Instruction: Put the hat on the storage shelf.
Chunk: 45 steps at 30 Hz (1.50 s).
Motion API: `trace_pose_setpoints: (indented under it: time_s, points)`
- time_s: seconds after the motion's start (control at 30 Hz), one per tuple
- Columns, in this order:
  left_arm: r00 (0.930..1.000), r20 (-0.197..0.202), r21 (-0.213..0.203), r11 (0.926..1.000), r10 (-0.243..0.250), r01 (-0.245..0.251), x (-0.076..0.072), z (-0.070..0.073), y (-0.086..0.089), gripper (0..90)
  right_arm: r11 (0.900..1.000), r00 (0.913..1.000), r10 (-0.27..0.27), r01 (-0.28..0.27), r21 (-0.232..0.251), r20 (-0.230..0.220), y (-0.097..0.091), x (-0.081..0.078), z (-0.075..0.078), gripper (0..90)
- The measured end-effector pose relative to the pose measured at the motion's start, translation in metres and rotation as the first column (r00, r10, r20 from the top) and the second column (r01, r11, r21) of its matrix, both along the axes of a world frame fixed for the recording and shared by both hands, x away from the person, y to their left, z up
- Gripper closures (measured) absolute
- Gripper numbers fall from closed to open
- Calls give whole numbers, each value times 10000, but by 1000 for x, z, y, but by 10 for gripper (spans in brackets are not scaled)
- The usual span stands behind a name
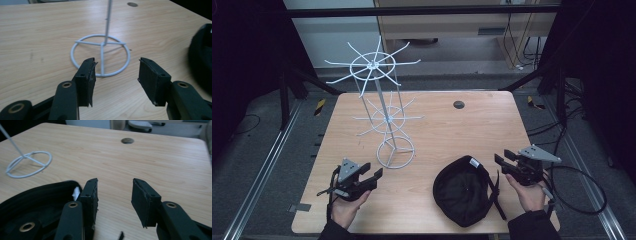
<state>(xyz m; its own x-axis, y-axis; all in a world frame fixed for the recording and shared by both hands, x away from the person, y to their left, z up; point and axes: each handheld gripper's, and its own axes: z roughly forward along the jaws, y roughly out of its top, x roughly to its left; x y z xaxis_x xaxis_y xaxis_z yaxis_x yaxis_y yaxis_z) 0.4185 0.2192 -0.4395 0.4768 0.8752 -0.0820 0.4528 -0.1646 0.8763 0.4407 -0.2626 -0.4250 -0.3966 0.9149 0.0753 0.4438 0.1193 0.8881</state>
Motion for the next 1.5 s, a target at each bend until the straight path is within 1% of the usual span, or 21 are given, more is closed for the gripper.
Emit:
trace_pose_setpoints:
  time_s: [0.07,0.13,0.17,0.23,0.33,0.53,0.57,0.63,0.7,0.73,0.9,0.93,0.97,1.03,1.1,1.17,1.3,1.4,1.5]
  points:
    - [9998,-26,90,9998,-189,189,-1,1,-7,475,9995,9995,307,-307,5,-89,8,0,0,571]
    - [9993,-15,96,9992,-386,387,-2,1,-16,476,9986,9985,523,-523,-38,-171,15,0,-1,577]
    - [9985,-39,183,9983,-544,545,-3,0,-22,478,9979,9977,636,-637,-67,-216,19,-1,-2,579]
    - [9977,-66,166,9976,-675,676,-3,0,-28,478,9961,9960,835,-843,-245,-316,26,0,-4,583]
    - [9958,-142,220,9956,-904,907,-3,0,-39,478,9940,9938,1005,-1024,-376,-483,30,1,-9,584]
    - [9906,-285,244,9906,-1341,1348,-3,-1,-62,476,9907,9894,1224,-1265,-496,-776,31,3,-17,590]
    - [9889,-339,295,9889,-1445,1455,-3,-1,-66,474,9905,9886,1241,-1285,-483,-856,32,3,-18,591]
    - [9860,-402,247,9864,-1616,1627,-3,-2,-76,468,9896,9873,1268,-1326,-558,-960,33,5,-21,592]
    - [9819,-529,369,9823,-1816,1837,-2,-2,-85,455,9889,9863,1264,-1337,-647,-1064,34,5,-25,599]
    - [9812,-550,394,9816,-1848,1871,-2,-3,-88,451,9880,9848,1293,-1379,-697,-1160,35,6,-27,601]
    - [9744,-747,320,9761,-2121,2150,-1,-5,-106,442,9845,9799,1414,-1541,-837,-1406,37,9,-32,602]
    - [9708,-809,412,9724,-2256,2294,0,-5,-110,439,9847,9794,1403,-1533,-825,-1454,38,10,-33,601]
    - [9696,-849,377,9717,-2296,2334,0,-7,-116,437,9838,9786,1439,-1576,-855,-1471,38,11,-34,602]
    - [9638,-970,462,9662,-2484,2537,0,-8,-122,437,9831,9772,1450,-1601,-891,-1552,39,13,-35,603]
    - [9603,-1072,503,9632,-2576,2640,-1,-10,-128,437,9826,9753,1492,-1647,-863,-1629,40,14,-36,607]
    - [9528,-1255,535,9571,-2766,2849,0,-13,-135,451,9817,9736,1528,-1693,-872,-1698,41,16,-38,618]
    - [9468,-1623,705,9538,-2779,2921,0,-20,-144,472,9800,9697,1569,-1763,-922,-1871,43,19,-40,646]
    - [9431,-1873,897,9513,-2747,2949,1,-26,-149,495,9777,9663,1576,-1817,-1058,-2033,45,20,-42,689]
    - [9386,-2193,1013,9506,-2662,2933,3,-30,-153,526,9770,9643,1559,-1825,-1107,-2139,45,21,-42,737]
